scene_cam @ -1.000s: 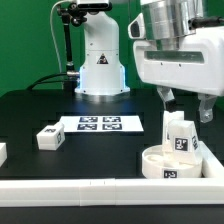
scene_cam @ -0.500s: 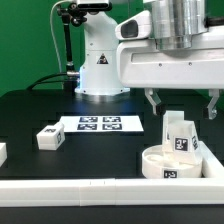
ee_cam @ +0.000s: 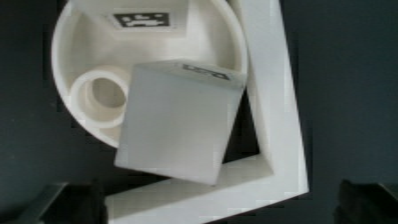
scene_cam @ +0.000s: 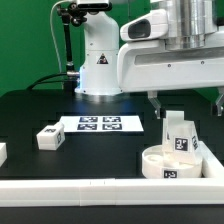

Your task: Assemble stool

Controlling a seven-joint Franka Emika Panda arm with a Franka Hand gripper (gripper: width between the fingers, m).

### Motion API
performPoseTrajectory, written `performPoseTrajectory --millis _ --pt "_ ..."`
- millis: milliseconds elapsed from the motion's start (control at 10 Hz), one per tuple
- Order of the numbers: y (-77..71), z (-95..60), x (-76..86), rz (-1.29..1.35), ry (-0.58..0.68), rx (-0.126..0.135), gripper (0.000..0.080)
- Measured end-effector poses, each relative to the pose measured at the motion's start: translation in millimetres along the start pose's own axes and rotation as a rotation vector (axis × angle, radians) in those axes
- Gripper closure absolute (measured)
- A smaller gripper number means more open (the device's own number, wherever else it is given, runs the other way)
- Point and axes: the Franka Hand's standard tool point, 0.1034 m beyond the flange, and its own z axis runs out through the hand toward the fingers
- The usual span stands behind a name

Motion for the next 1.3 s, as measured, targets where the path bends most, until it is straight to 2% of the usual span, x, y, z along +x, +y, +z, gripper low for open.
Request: performPoseTrajectory --millis 200,500,800,1300 --pt "2.1 0.0 1.3 -0.148 0.007 -0.012 0.0150" --pt "-4.2 2.5 0.8 -0.391 0.025 -0.032 0.0150" --pt "-1.3 6.9 -0.2 -0.629 0.015 -0.047 0.0150" --pt "-0.9 21.7 -7.3 -0.780 0.045 -0.081 0.0150"
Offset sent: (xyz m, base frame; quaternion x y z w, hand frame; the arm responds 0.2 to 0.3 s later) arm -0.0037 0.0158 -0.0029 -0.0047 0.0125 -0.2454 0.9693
